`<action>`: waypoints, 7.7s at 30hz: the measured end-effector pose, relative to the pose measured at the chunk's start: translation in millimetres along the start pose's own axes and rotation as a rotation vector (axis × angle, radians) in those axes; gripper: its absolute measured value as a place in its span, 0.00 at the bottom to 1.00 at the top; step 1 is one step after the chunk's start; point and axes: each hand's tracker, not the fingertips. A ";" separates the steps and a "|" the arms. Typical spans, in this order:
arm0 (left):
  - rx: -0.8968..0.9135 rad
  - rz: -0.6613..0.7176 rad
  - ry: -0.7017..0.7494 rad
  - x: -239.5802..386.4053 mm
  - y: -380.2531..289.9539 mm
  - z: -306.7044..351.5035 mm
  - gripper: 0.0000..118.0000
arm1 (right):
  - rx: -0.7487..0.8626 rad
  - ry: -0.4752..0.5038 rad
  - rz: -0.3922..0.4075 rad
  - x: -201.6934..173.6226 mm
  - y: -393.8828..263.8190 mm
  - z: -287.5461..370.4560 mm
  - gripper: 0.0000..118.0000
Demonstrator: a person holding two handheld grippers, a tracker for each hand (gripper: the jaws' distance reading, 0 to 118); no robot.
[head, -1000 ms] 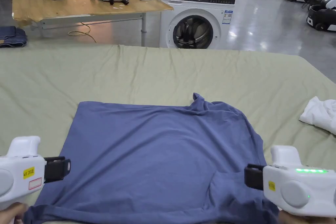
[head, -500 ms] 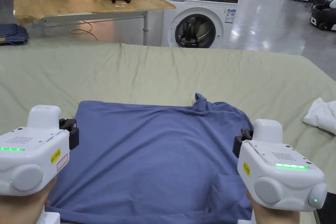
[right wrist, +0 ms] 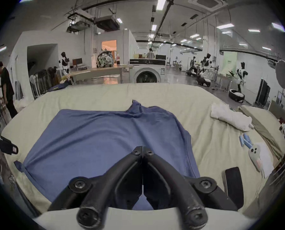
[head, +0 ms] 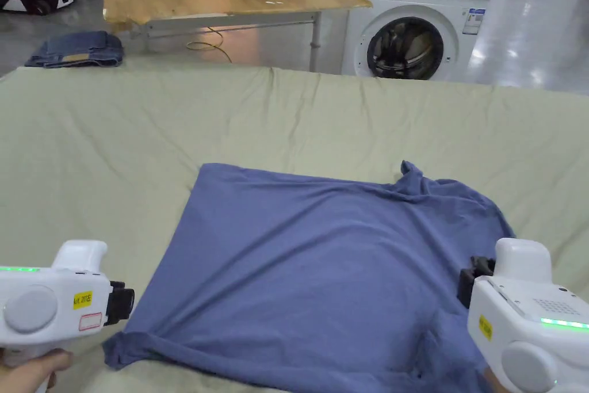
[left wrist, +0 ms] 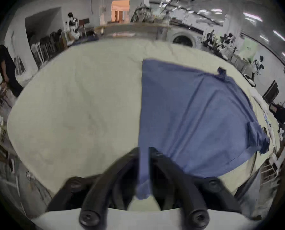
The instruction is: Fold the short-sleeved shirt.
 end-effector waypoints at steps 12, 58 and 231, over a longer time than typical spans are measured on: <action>-0.118 -0.084 0.166 14.7 -37.1 -38.9 0.64 | -0.078 -0.019 0.043 10.7 -10.4 -0.5 0.00; 0.057 -0.093 -0.039 24.1 19.4 -0.2 0.01 | -0.335 -0.017 -0.019 96.5 -5.8 41.1 0.03; 0.404 -0.137 -0.019 61.5 61.4 18.9 0.00 | 0.028 0.012 0.005 -4.6 33.2 -10.9 0.00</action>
